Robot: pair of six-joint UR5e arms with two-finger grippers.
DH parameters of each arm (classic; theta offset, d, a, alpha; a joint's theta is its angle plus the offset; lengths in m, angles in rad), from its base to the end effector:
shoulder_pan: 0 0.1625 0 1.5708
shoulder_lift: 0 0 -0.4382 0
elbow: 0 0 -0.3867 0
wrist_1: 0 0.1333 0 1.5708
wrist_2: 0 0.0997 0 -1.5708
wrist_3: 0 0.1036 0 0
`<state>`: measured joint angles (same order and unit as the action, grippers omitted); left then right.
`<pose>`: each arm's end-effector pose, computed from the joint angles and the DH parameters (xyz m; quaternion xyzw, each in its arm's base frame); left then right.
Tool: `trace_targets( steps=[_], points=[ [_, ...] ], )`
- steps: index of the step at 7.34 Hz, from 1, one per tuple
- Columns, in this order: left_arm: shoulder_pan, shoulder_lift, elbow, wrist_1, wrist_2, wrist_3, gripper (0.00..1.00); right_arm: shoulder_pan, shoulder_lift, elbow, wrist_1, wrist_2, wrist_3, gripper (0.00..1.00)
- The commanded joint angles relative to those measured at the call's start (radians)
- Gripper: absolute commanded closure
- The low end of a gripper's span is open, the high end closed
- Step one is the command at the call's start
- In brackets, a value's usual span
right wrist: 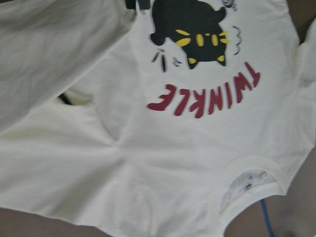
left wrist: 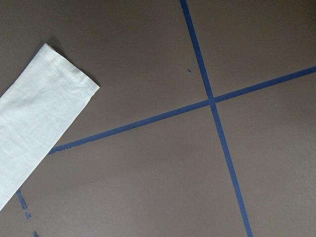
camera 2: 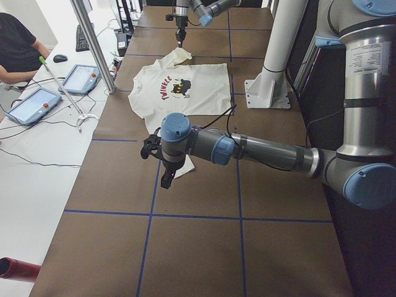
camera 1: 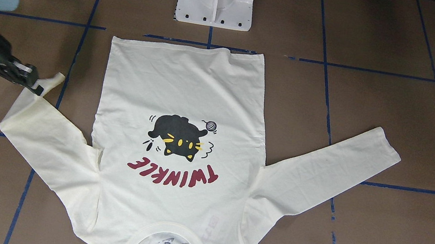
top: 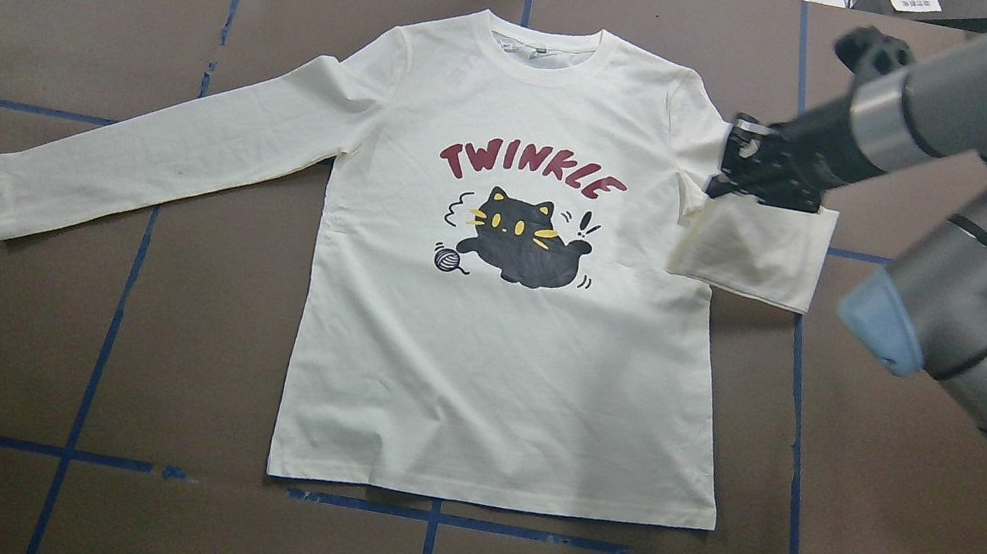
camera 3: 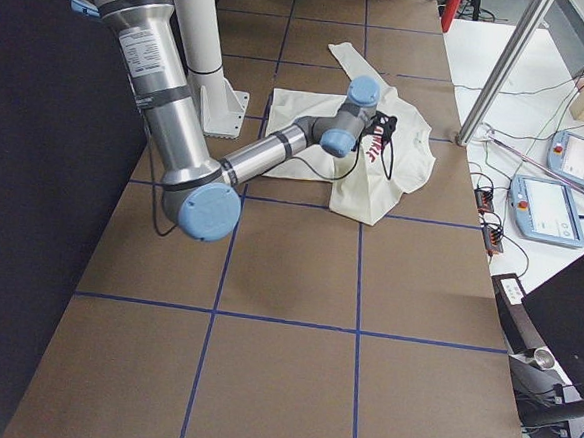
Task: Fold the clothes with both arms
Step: 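Carry the sleeve across the shirt body with the right gripper and release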
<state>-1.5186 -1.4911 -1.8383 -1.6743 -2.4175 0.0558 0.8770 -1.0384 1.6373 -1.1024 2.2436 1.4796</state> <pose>-0.0316 -0.4625 0.5642 0.1331 0.4062 0.1082 0.8975 -0.3698 -0.5521 0.2738 -0.0281 -0.5573 0.1560 0.8151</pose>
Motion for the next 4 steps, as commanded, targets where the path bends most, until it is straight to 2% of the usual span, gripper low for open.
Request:
trace_targets(
  steps=[1,2,3,4],
  points=[
    [0.0,0.0,0.001,-0.005,0.0,0.001,0.0,-0.186,0.46,-0.299,-0.134,-0.204,0.067,1.0],
    [0.0,0.0,0.001,-0.005,0.002,0.001,0.0,-0.272,0.594,-0.464,-0.117,-0.317,0.067,1.0],
    [0.0,0.002,0.004,-0.008,0.002,0.001,0.0,-0.341,0.61,-0.514,-0.052,-0.437,0.067,1.0],
    [0.0,0.0,0.005,-0.01,0.0,0.001,0.0,-0.381,0.635,-0.604,0.016,-0.511,0.064,1.0]
  ],
)
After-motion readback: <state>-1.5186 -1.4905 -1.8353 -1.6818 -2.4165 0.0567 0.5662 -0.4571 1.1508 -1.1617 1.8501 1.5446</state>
